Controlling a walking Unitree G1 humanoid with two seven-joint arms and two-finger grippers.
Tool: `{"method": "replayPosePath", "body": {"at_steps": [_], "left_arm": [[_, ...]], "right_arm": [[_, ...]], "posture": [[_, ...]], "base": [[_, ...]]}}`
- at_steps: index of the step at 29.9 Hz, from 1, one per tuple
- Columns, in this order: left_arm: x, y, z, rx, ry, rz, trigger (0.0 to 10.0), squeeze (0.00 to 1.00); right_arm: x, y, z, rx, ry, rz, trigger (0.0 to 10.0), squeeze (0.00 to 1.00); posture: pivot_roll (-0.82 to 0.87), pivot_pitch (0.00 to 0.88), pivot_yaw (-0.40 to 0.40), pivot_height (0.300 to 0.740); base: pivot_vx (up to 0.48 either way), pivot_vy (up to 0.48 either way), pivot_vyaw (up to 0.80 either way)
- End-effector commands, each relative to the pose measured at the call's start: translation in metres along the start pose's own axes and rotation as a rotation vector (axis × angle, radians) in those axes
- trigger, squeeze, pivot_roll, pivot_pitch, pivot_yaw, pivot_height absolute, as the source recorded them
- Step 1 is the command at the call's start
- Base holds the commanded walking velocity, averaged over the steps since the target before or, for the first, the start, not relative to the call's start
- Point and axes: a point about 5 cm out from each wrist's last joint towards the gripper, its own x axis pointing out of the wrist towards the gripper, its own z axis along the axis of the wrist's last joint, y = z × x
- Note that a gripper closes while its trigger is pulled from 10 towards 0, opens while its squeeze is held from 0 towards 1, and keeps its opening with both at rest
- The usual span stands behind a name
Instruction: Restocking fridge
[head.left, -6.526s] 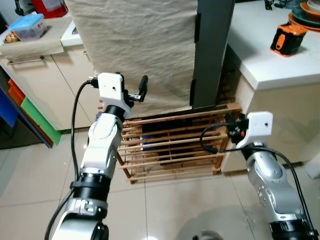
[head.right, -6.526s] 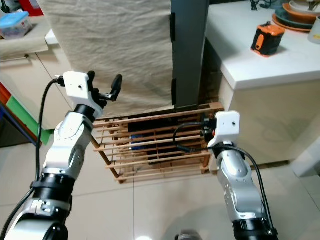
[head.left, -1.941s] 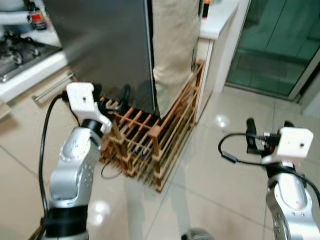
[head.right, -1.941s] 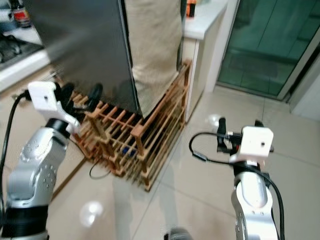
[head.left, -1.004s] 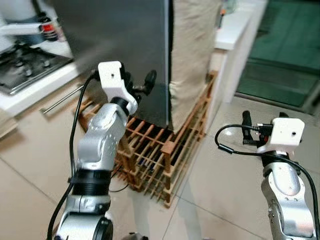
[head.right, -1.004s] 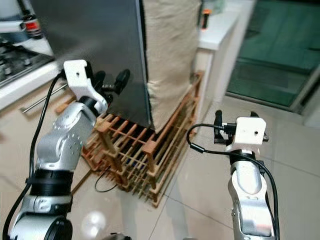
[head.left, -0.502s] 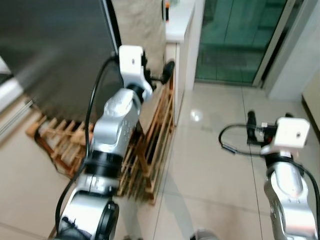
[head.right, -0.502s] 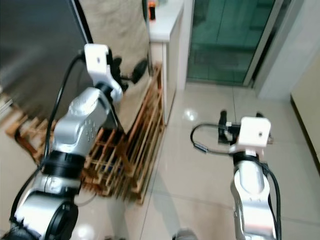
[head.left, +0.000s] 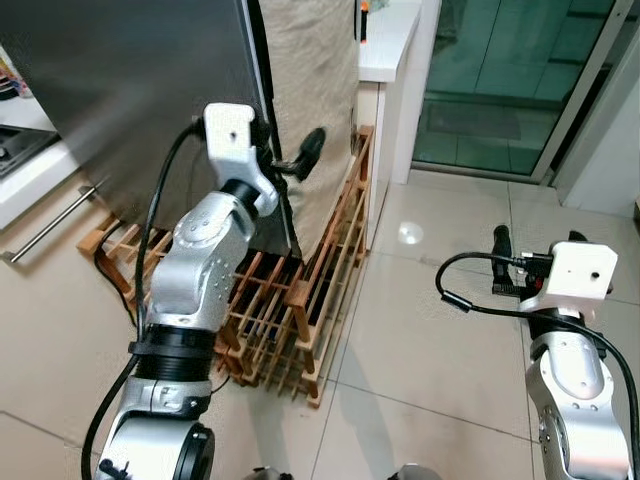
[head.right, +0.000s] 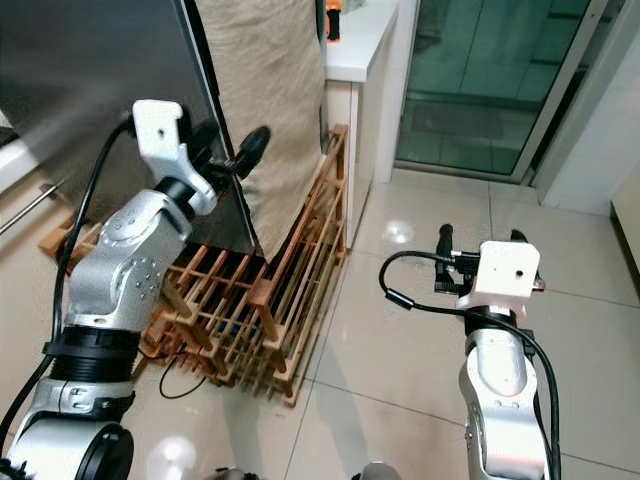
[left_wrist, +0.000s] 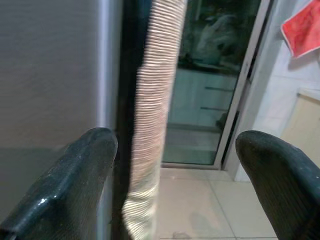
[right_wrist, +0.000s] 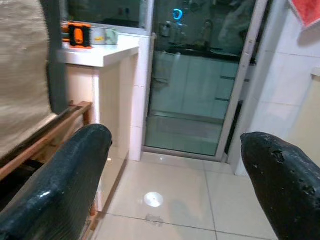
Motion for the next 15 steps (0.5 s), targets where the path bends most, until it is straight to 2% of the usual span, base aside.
{"method": "replayPosePath", "body": {"at_steps": [1,9,11,15], "left_arm": [[0.0,0.0,0.007,-0.003,-0.022,0.002,10.0,0.0],[0.009,-0.012,-0.002,-0.045,0.008,-0.01,10.0,0.0],[0.017,-0.012,-0.003,-0.063,0.014,0.028,10.0,0.0],[0.024,-0.007,-0.005,-0.061,0.025,0.1,10.0,0.0]], "right_arm": [[0.003,0.005,0.003,0.002,-0.017,0.017,10.0,0.0],[0.005,0.01,0.003,0.009,-0.019,0.031,10.0,0.0],[0.004,0.01,0.002,0.009,-0.017,0.03,10.0,0.0],[0.003,0.009,0.002,0.008,-0.014,0.027,10.0,0.0]], "posture": [[-0.2,0.0,0.091,0.72],[-0.19,0.0,0.091,0.72],[-0.21,0.0,0.097,0.72],[-0.22,0.0,0.094,0.72]], "base": [[0.0,0.0,0.0],[0.0,0.0,0.0],[0.0,0.0,0.0],[0.0,0.0,0.0]]}}
